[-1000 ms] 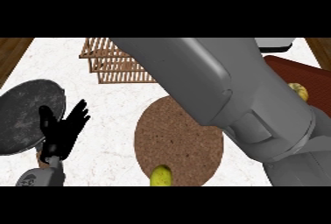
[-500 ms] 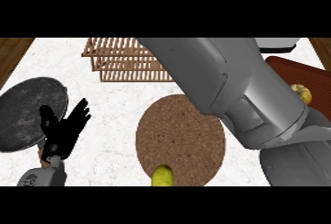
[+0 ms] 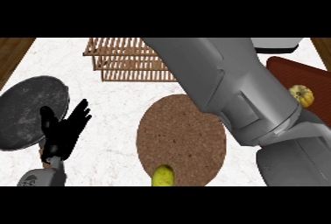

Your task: Pick the bell pepper from the placemat and place it in the tiered shelf

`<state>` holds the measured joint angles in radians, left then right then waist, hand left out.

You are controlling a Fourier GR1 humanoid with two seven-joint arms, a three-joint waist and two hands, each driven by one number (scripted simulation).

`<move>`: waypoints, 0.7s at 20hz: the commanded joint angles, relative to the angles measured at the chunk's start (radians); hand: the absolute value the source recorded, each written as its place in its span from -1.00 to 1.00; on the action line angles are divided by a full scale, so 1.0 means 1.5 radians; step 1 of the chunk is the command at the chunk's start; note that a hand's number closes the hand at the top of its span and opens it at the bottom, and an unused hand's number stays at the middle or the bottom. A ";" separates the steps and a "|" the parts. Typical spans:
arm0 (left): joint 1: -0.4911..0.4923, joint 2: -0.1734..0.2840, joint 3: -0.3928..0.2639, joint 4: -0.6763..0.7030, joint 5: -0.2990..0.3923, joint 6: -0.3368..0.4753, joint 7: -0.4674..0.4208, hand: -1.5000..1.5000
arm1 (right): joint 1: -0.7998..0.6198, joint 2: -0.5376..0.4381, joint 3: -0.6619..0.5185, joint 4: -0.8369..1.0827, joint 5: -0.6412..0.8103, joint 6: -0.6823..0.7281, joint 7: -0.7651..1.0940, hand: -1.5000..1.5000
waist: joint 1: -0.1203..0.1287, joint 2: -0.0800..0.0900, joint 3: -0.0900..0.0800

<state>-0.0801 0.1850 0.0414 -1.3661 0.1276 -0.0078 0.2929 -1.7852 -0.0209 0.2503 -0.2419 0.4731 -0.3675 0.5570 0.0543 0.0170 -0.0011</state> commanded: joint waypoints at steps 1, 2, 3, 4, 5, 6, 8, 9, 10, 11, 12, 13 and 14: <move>-0.008 -0.022 -0.015 0.011 -0.017 0.021 0.005 0.00 | -0.001 -0.008 -0.017 0.020 -0.003 0.005 -0.043 1.00 | -0.001 0.002 -0.001; -0.027 0.000 0.008 0.027 -0.002 0.006 0.014 0.00 | -0.019 0.004 -0.024 0.010 -0.007 0.006 -0.020 1.00 | -0.008 -0.001 -0.001; -0.005 -0.011 -0.006 -0.003 -0.006 0.013 0.022 0.00 | -0.019 -0.009 -0.013 0.038 0.007 0.024 -0.032 1.00 | 0.003 0.002 -0.001; -0.020 -0.008 -0.003 0.022 -0.016 0.019 0.019 0.00 | 0.003 -0.012 0.000 0.040 0.020 0.036 -0.041 1.00 | -0.009 -0.001 -0.001; -0.001 -0.002 -0.002 -0.029 0.009 0.002 0.048 0.00 | -0.030 -0.015 0.011 0.049 0.032 0.059 -0.028 1.00 | 0.002 -0.001 -0.001; 0.013 -0.015 -0.012 -0.026 -0.001 0.007 0.027 0.00 | -0.018 -0.014 -0.004 0.046 0.023 0.039 -0.031 1.00 | -0.001 -0.002 -0.001; 0.006 -0.020 -0.014 0.007 -0.018 0.017 0.007 0.00 | -0.035 -0.004 -0.060 0.017 -0.024 -0.058 0.031 1.00 | -0.006 -0.003 -0.001; -0.006 -0.023 -0.010 0.027 -0.023 0.021 -0.010 0.00 | -0.019 -0.011 -0.065 0.015 -0.025 -0.084 0.006 -1.00 | -0.006 0.001 -0.001; -0.001 -0.004 0.003 -0.010 0.000 0.005 0.022 0.00 | -0.009 -0.012 -0.074 0.013 -0.029 -0.099 0.004 -1.00 | -0.004 -0.002 0.000; -0.002 -0.001 0.005 0.009 -0.002 0.000 0.011 0.00 | -0.040 -0.016 -0.090 0.010 -0.043 -0.086 0.032 -1.00 | -0.005 -0.002 -0.001; 0.013 -0.012 -0.002 0.005 0.001 -0.004 0.001 0.00 | -0.008 0.013 -0.085 0.008 -0.038 -0.144 0.015 -1.00 | 0.001 0.000 -0.001; 0.021 0.008 0.006 -0.001 0.002 -0.015 0.008 0.00 | 0.009 -0.018 -0.101 0.001 -0.050 -0.127 -0.019 -1.00 | -0.005 -0.001 0.000; -0.012 -0.013 0.003 0.031 -0.006 0.003 -0.002 0.00 | 0.002 -0.017 -0.117 -0.010 -0.063 -0.135 -0.022 -1.00 | -0.011 0.000 -0.001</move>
<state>-0.0796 0.1768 0.0439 -1.3637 0.1225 -0.0062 0.2990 -1.7995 -0.0365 0.1312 -0.2300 0.4193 -0.5072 0.5504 0.0471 0.0146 -0.0001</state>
